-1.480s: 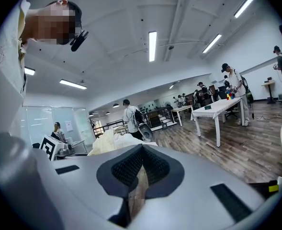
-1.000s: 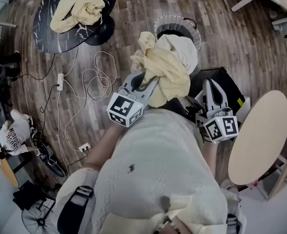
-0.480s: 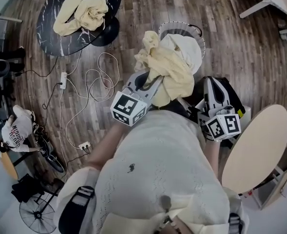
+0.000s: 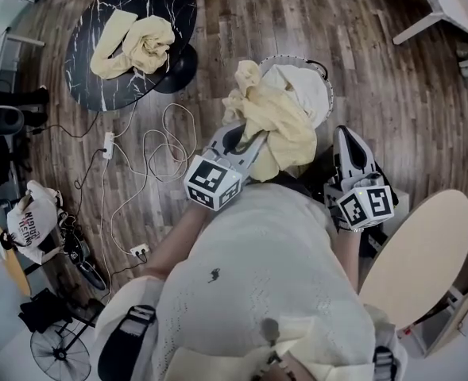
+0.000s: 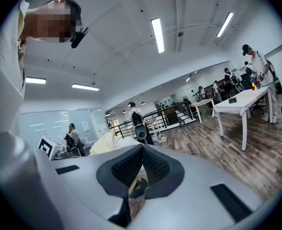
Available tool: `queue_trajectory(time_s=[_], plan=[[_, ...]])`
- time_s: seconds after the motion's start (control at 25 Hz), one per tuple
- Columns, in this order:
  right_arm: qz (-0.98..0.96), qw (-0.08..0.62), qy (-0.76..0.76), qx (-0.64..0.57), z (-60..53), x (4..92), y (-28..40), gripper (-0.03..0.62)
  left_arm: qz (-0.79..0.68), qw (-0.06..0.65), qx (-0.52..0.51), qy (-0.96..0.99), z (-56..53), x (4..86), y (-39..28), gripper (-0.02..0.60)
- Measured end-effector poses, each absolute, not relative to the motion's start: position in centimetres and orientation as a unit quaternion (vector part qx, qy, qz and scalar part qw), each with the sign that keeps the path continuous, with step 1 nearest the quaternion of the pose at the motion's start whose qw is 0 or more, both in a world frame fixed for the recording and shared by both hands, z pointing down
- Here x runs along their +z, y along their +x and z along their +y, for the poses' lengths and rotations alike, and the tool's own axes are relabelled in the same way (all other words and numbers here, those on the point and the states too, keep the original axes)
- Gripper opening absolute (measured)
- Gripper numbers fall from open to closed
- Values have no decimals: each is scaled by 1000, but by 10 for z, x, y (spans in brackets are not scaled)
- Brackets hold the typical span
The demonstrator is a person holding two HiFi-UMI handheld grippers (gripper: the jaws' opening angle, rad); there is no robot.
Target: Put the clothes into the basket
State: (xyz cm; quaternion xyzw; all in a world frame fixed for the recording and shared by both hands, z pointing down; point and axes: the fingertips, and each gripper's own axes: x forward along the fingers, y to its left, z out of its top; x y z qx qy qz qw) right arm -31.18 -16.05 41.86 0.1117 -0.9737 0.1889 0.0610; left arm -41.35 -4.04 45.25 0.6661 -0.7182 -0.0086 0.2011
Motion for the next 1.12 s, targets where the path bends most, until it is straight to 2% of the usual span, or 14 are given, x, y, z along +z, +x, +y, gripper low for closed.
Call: queue_trajectory(time_s=[0.68,1.12], plan=[[-970,55,150,182,-220,412,-308,8,-705,203,-7,680,-102,451,-433,109],[-949,52,248,190,-257,409,-326,8,-629,211,19,748,-166,455,-471,109]])
